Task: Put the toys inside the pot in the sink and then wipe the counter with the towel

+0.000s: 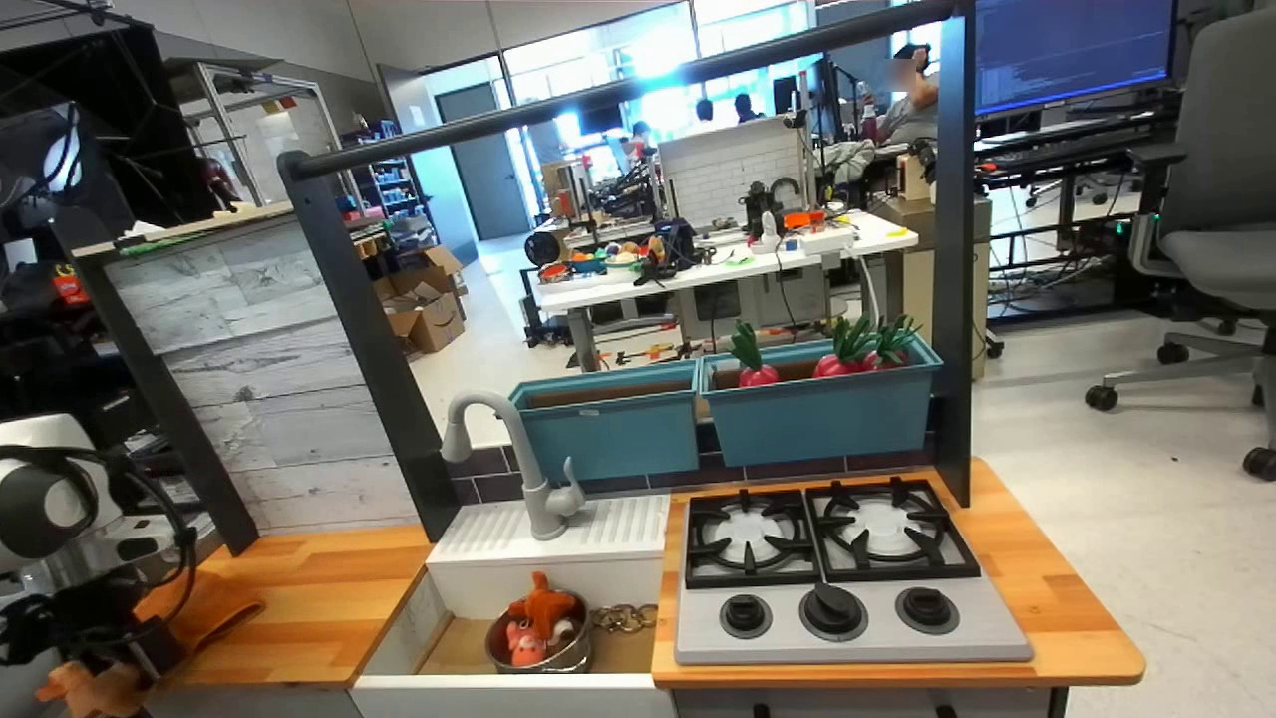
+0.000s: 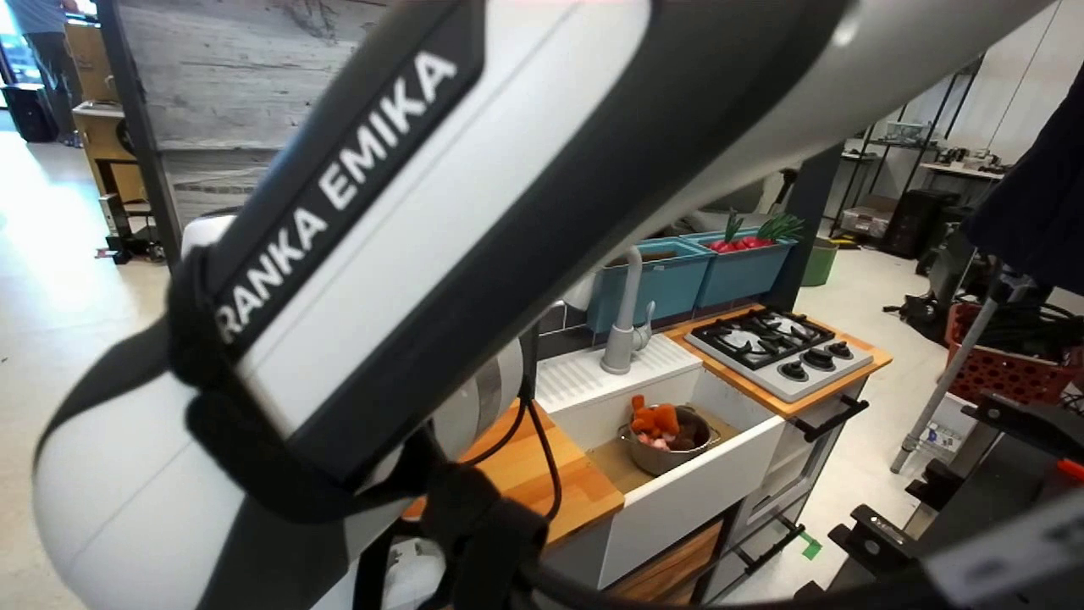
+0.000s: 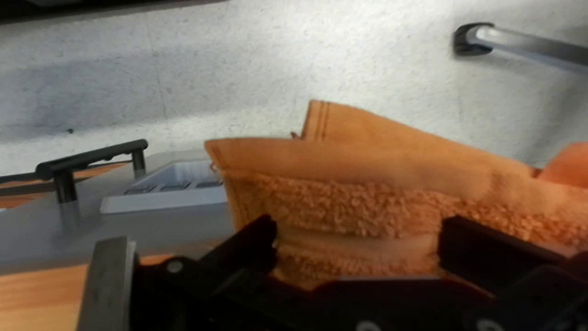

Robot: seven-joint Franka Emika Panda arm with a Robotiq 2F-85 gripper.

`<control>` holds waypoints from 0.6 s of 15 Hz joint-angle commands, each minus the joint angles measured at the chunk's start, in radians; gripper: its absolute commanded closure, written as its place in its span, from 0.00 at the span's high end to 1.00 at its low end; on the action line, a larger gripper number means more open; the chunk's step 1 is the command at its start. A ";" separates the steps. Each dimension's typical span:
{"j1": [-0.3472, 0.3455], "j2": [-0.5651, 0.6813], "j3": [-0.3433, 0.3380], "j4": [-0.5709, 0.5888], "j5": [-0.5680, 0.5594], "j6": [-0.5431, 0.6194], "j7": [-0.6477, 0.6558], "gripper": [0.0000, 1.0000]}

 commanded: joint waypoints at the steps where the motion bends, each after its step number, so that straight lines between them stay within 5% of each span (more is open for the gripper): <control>1: -0.103 -0.132 0.109 -0.217 0.053 0.039 -0.114 1.00; 6: -0.175 -0.256 0.150 -0.411 0.072 0.158 -0.119 1.00; 9: -0.134 -0.306 0.094 -0.485 0.163 0.265 -0.157 1.00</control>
